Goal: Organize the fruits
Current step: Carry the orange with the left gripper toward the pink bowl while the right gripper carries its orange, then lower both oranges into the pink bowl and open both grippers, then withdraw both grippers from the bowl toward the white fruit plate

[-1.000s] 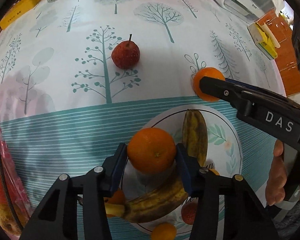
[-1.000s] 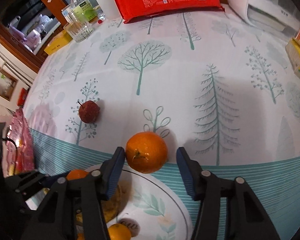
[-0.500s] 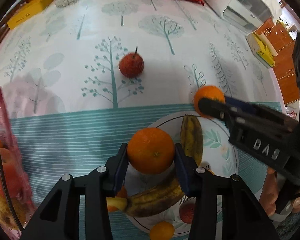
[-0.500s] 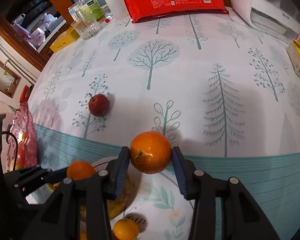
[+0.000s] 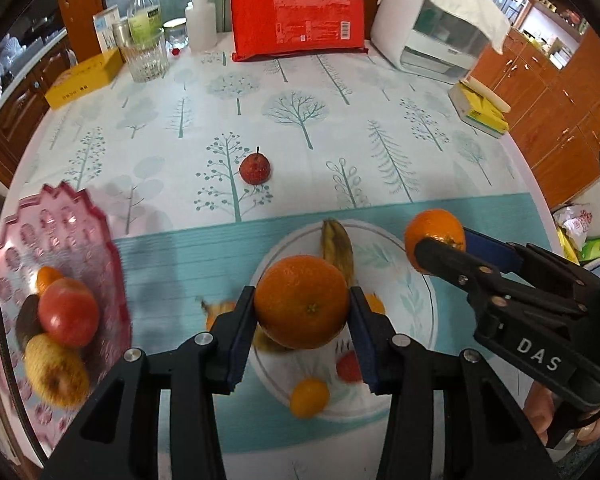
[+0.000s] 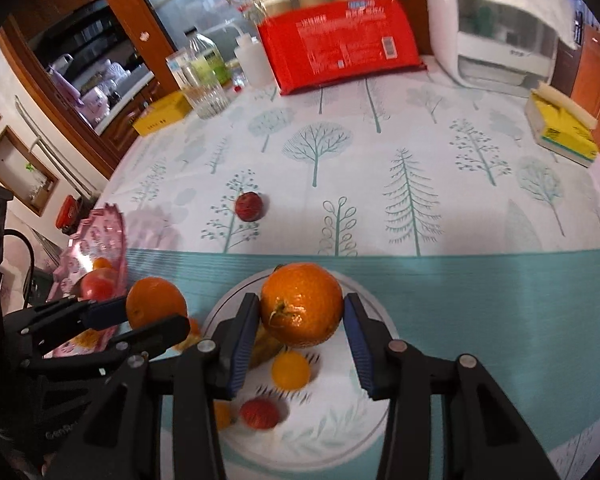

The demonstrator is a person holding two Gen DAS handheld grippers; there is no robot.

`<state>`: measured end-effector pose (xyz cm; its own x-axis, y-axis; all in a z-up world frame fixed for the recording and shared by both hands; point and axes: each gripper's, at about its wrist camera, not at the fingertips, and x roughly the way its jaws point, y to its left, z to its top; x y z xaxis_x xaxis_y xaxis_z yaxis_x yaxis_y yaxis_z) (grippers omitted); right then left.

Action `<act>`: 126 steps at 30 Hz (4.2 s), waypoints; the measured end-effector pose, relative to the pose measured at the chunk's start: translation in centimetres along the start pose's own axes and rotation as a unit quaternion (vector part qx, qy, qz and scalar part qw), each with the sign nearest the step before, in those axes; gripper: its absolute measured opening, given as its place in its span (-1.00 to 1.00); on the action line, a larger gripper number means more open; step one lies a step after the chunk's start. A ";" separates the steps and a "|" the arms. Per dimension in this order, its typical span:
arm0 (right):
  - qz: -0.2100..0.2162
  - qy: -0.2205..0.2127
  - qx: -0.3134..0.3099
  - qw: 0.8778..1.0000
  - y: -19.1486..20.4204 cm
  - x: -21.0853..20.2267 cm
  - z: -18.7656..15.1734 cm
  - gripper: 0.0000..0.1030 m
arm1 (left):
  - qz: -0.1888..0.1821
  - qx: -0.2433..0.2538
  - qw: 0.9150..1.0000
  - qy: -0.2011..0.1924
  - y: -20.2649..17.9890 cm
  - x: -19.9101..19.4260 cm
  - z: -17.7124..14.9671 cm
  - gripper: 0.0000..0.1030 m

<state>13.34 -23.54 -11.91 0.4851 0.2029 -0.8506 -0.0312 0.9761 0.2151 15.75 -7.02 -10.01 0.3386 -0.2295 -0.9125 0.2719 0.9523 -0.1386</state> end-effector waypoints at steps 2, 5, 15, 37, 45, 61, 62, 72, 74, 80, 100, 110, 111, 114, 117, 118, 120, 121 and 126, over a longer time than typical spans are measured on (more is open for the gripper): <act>0.006 -0.008 0.004 1.000 0.1 -1.4 -1.2 -0.16 | 0.004 0.003 1.000 -0.002 -0.3 -1.3 -1.1 -0.16; 0.003 -0.018 0.002 1.000 0.3 -3.2 -2.9 -0.16 | 0.008 0.007 1.000 -0.006 -0.9 -2.8 -2.3 -0.16; -0.003 -0.040 -0.003 0.999 1.3 -7.7 -7.8 -0.16 | 0.022 0.024 0.999 -0.015 -3.0 -6.9 -6.9 -0.16; -0.006 -0.057 -0.022 0.998 7.5 -8.7 -9.5 -0.15 | 0.039 0.027 0.999 -0.018 1.6 -10.0 -8.0 -0.16; -0.031 -0.069 -0.011 0.997 14.2 -7.3 -7.8 -0.15 | 0.036 0.030 0.998 -0.033 10.1 -11.4 -5.9 -0.16; -0.058 -0.011 0.026 0.998 24.9 1.2 -6.5 -0.15 | 0.059 0.036 0.998 -0.011 25.7 -7.8 -4.6 -0.15; -0.058 -0.004 0.027 0.998 25.4 1.8 -6.4 -0.15 | 0.059 0.034 0.998 -0.006 26.6 -7.3 -4.5 -0.15; -0.092 0.029 0.013 0.995 27.6 6.8 -4.6 -0.15 | 0.057 0.062 0.995 0.044 29.6 -3.4 -5.0 -0.14; -0.109 0.034 -0.001 0.993 28.1 8.2 -4.2 -0.15 | 0.058 0.071 0.994 0.056 29.6 -2.7 -5.3 -0.14; -0.149 0.048 -0.052 0.986 29.8 10.2 -4.5 -0.11 | 0.067 0.099 0.992 0.051 29.0 -2.3 -5.7 -0.11; -0.184 -0.025 -0.043 0.982 30.1 5.0 -6.0 0.18 | 0.069 0.097 0.993 0.016 27.9 -5.1 -6.2 0.69; -0.188 -0.051 -0.022 0.981 29.5 2.6 -7.2 0.18 | 0.064 0.090 0.994 -0.002 27.3 -6.9 -6.9 0.70; -0.188 -0.053 -0.020 0.980 29.4 2.4 -7.3 0.18 | 0.064 0.089 0.994 -0.004 27.2 -7.1 -7.0 0.70; -0.188 -0.057 -0.014 0.980 29.0 1.9 -7.6 0.18 | 0.062 0.086 0.994 -0.006 26.8 -7.5 -7.2 0.70; -0.186 -0.061 -0.005 0.981 28.5 1.3 -7.9 0.18 | 0.062 0.086 0.994 -0.008 26.5 -7.7 -7.3 0.70; -0.186 -0.062 -0.004 0.981 28.4 1.1 -7.9 0.18 | 0.063 0.086 0.994 -0.009 26.3 -7.8 -7.3 0.70; -0.184 -0.064 0.001 0.981 27.9 0.8 -8.0 0.18 | 0.063 0.087 0.994 -0.011 25.8 -8.0 -7.4 0.70; -0.184 -0.064 0.002 0.981 27.7 0.7 -8.1 0.18 | 0.063 0.088 0.994 -0.011 25.6 -8.0 -7.4 0.70; -0.180 -0.067 0.012 0.981 26.2 -0.2 -8.4 0.18 | 0.064 0.094 0.993 -0.013 23.8 -8.2 -7.4 0.70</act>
<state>5.07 2.64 -10.20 0.5711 -0.1683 -0.8034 0.1831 0.9802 -0.0752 12.77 18.97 -8.69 0.4045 -0.1157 -0.9072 0.3879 0.9200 0.0556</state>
